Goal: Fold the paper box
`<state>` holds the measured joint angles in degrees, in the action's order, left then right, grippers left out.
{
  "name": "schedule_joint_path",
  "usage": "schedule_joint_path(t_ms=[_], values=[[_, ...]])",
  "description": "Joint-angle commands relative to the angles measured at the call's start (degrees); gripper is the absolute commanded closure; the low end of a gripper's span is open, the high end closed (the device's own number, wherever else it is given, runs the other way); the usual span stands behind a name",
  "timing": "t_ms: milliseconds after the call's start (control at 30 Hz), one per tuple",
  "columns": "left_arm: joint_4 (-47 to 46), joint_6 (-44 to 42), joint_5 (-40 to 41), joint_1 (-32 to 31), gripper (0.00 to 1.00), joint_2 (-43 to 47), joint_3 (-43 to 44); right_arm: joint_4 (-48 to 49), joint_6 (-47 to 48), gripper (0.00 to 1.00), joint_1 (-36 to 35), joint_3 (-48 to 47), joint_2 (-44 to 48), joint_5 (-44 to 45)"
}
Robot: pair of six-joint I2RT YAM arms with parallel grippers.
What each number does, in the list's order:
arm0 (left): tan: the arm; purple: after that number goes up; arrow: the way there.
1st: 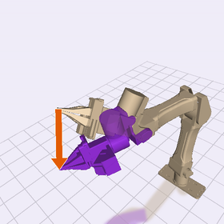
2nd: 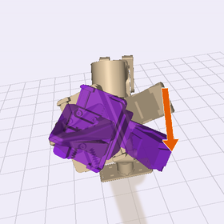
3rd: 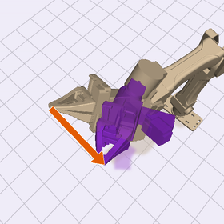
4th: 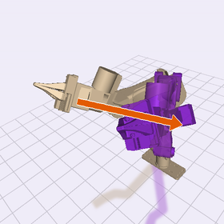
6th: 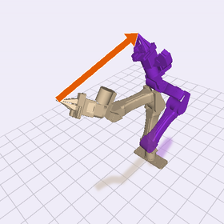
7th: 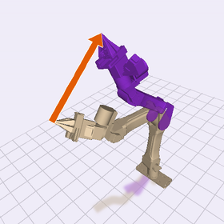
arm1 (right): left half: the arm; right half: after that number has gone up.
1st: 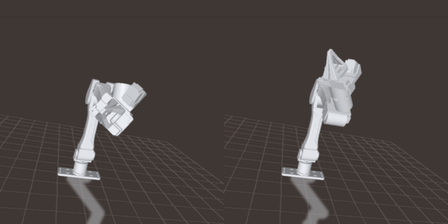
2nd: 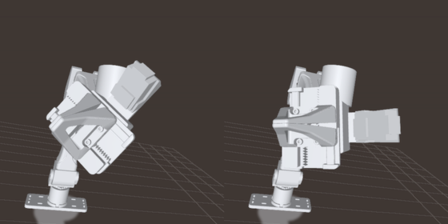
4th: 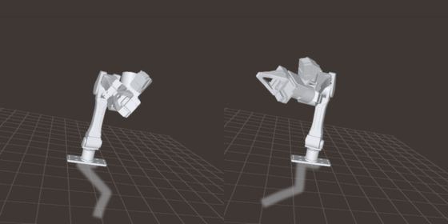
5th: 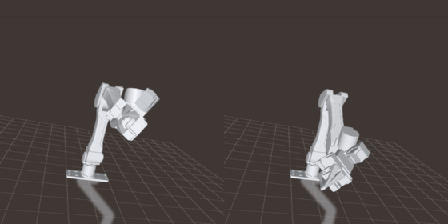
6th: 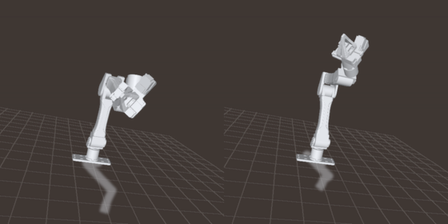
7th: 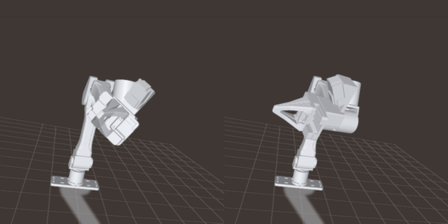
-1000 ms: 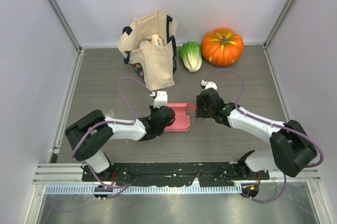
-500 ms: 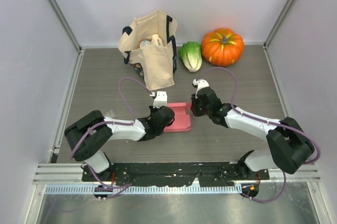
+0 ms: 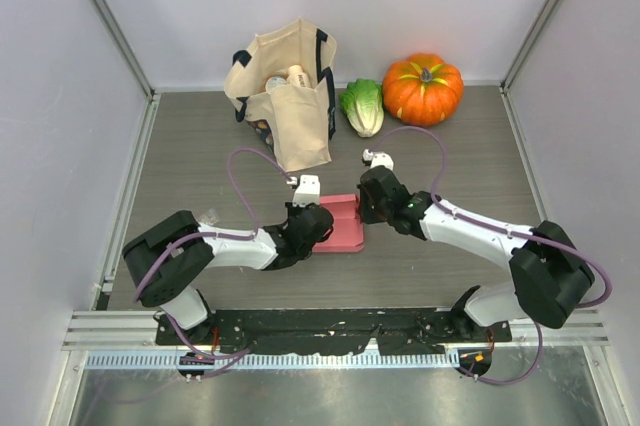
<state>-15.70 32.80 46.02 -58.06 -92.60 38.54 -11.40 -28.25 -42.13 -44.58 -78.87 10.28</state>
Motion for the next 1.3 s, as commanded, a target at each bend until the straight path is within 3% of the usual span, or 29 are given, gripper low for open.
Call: schedule_joint_path(t_ms=[0, 100, 333, 433, 467, 567, 633, 767, 800, 867, 1033, 1133, 1267], values=[[-1.8, 0.1, 1.5, -0.7, 1.0, 0.3, 1.5, -1.6, 1.0, 0.99, -2.1, -6.0, -0.8, 4.6], [-2.0, 0.2, 1.4, -0.9, 1.0, 0.5, 1.2, -2.1, -0.4, 0.99, -2.1, -6.3, -1.1, 3.3], [-2.1, 0.7, 1.3, -1.2, 1.0, 0.1, 1.5, 6.6, -12.7, 0.99, -3.2, -1.4, -4.7, -0.9], [-2.3, 0.7, 1.4, -1.2, 1.0, 0.6, 0.9, 7.0, -10.6, 0.86, -3.1, 1.2, -0.9, -1.2], [-2.5, 0.7, 1.4, -1.2, 1.0, 0.7, 0.7, 6.9, -7.6, 0.68, -2.9, 2.2, 0.7, -1.9], [-3.4, 0.3, 1.5, -1.2, 1.0, 0.8, -0.3, 3.7, -3.3, 0.55, -1.3, 3.8, 8.1, -2.1], [-3.3, 0.2, 1.7, -1.2, 1.0, 0.8, -0.6, 0.0, -0.8, 0.52, -0.1, 4.4, 13.5, -1.4], [-3.0, 0.1, 1.5, -1.2, 1.0, 1.7, -1.4, -4.5, -0.8, 0.51, 4.0, 6.0, 20.0, 7.3], [-3.1, 0.0, 1.6, -1.2, 1.0, 2.0, -1.6, -5.4, -1.7, 0.52, 4.7, 6.4, 20.5, 13.2], [-3.2, -0.4, 1.6, -1.2, 1.0, 2.4, -1.8, -5.6, -1.6, 0.53, 6.4, 7.9, 19.3, 16.3], [-3.4, -1.1, 1.4, -1.2, 1.0, 3.1, -2.5, 6.2, 6.6, 0.62, 4.7, 10.0, 11.0, 7.1], [-3.5, -1.3, 1.3, -1.2, 1.0, 3.3, -2.9, 15.2, 12.3, 0.64, -0.2, 12.7, 10.6, 5.3], [-3.7, -1.3, 0.9, -1.2, 1.0, 3.5, -2.9, 23.1, 16.3, 0.65, -0.9, 14.7, 8.7, 0.9]])
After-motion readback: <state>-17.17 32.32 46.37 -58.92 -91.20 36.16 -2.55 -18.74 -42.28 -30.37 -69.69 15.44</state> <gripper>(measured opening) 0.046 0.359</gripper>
